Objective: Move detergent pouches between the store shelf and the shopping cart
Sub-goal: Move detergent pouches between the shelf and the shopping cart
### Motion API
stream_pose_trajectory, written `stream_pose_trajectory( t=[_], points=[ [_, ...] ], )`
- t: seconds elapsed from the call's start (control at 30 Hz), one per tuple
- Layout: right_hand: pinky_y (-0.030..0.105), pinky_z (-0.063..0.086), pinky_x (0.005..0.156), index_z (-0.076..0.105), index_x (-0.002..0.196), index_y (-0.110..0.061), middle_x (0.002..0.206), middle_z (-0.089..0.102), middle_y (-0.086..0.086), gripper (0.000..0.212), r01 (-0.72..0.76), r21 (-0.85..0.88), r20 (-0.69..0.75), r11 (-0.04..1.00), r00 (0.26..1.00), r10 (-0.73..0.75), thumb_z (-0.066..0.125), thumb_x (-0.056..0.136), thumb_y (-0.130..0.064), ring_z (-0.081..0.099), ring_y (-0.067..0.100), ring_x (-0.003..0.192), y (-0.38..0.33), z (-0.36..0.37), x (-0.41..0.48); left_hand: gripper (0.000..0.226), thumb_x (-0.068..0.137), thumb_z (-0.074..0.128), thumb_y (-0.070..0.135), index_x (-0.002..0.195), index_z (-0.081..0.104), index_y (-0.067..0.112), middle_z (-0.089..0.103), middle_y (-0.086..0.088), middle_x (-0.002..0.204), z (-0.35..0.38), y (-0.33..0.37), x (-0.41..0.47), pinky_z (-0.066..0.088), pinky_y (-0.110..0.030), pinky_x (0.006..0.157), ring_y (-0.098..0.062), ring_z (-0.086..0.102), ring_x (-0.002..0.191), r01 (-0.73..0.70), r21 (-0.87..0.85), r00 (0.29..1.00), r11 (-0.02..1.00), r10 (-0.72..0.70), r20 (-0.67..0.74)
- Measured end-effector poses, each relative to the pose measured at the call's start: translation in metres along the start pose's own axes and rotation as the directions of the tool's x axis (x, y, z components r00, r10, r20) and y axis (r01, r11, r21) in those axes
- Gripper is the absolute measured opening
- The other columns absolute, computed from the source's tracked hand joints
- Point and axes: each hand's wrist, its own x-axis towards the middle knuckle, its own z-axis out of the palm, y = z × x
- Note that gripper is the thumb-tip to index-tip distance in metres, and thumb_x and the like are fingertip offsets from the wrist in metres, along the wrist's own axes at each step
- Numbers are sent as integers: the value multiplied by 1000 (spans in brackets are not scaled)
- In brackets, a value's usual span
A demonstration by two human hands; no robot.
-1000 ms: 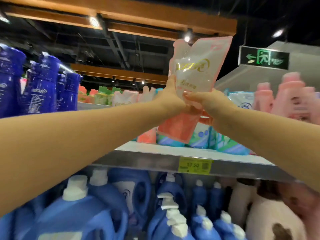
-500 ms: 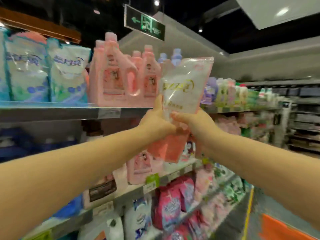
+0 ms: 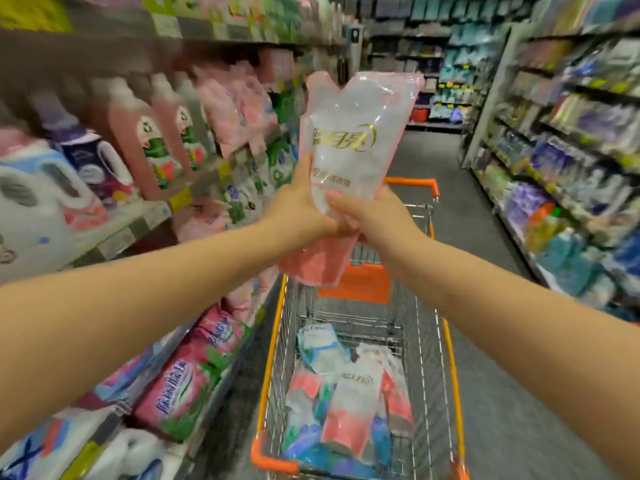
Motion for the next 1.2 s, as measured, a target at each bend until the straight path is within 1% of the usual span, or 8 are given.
stream_pose_trajectory(
  t=[0.17, 0.3, 0.5, 0.77, 0.9, 1.0, 1.1, 1.2],
  points=[
    [47, 47, 97, 63, 113, -19, 116, 67, 8, 38, -239, -81, -182, 968, 958, 222, 69, 75, -20, 63, 25, 107, 118, -66, 37, 112, 70, 77, 28, 148, -2, 27, 39, -6, 143, 129, -57, 52, 36, -25, 93, -25, 47, 123, 205, -9, 954, 979, -198, 223],
    [42, 47, 96, 57, 123, -12, 121, 63, 12, 49, -447, -134, -266, 884, 876, 403, 70, 77, -23, 60, 27, 112, 220, -100, 61, 107, 57, 69, 46, 143, 8, 33, 56, -3, 131, 221, -105, 67, 47, -39, 96, -23, 57, 115, 268, -18, 926, 963, -252, 280],
    [22, 39, 76, 46, 127, -6, 123, 61, 12, 51, -713, -12, -380, 701, 652, 657, 68, 82, -16, 58, 26, 112, 345, -128, 77, 81, 81, 48, 42, 149, 7, 29, 55, -16, 130, 340, -178, 71, 46, -35, 90, -33, 57, 112, 523, 49, 785, 851, -503, 361],
    [43, 47, 93, 46, 125, -7, 119, 61, 17, 51, -878, 71, -558, 473, 359, 749, 61, 78, -20, 59, 34, 108, 453, -138, 67, 57, 97, 35, 35, 148, 16, 19, 46, -6, 139, 453, -238, 40, 30, -11, 92, -12, 46, 120, 736, -52, 620, 675, -642, 451],
    [36, 47, 92, 40, 129, -9, 126, 56, 12, 51, -920, 53, -584, 388, 287, 759, 57, 83, -22, 57, 32, 112, 481, -142, 57, 57, 94, 32, 54, 145, 26, 29, 57, -3, 122, 474, -251, 34, 41, -24, 88, -20, 55, 107, 838, -50, 486, 544, -702, 520],
    [44, 47, 95, 41, 132, -10, 128, 54, 14, 57, -932, 35, -587, 361, 273, 762, 57, 79, -25, 54, 33, 116, 492, -138, 50, 72, 85, 35, 58, 145, 29, 17, 56, -11, 127, 474, -252, 27, 40, -31, 94, -25, 54, 115, 793, 88, 451, 603, -679, 579],
    [44, 42, 101, 37, 138, -11, 136, 47, 13, 59, -949, 17, -550, 316, 255, 796, 55, 83, -25, 47, 32, 123, 486, -138, 47, 54, 99, 40, 28, 147, 20, 17, 46, -9, 141, 467, -251, 26, 33, -23, 89, -26, 47, 124, 621, 268, 469, 737, -623, 626],
    [37, 42, 99, 42, 133, -9, 132, 51, 13, 50, -935, -36, -521, 353, 319, 792, 53, 86, -23, 50, 31, 121, 475, -141, 47, 36, 97, 45, 17, 131, 45, 9, 54, -13, 132, 455, -243, 32, 33, -24, 83, -27, 52, 118, 484, 339, 530, 807, -578, 621]
  ],
)
